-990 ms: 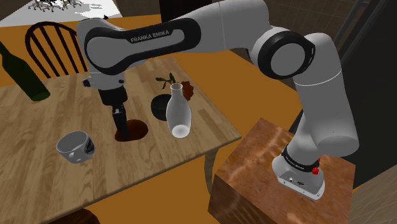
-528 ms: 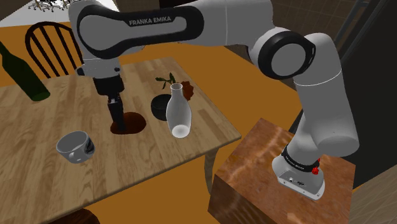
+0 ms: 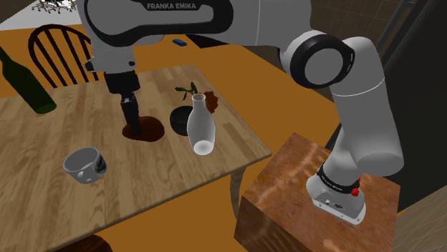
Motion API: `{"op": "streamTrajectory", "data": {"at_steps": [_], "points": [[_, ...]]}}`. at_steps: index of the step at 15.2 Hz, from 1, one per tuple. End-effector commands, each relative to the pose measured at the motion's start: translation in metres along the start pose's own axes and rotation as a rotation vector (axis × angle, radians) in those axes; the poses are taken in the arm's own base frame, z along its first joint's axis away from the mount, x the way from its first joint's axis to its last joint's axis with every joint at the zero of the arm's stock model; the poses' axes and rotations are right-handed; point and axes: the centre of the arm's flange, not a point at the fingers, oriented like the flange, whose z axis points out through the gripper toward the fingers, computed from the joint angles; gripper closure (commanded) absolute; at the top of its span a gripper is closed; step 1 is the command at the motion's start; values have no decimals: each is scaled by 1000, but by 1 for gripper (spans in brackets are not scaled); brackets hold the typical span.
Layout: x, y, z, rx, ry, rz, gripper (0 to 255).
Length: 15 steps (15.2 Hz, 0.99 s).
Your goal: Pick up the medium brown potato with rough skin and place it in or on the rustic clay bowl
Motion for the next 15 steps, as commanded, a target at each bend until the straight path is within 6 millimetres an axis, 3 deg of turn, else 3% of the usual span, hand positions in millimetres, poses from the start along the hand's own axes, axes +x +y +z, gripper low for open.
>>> {"op": "streamTrajectory", "data": {"at_steps": [1,15], "points": [[-17,15,-9,0,0,0,255],[-155,135,-61,0,0,0,255]]}}
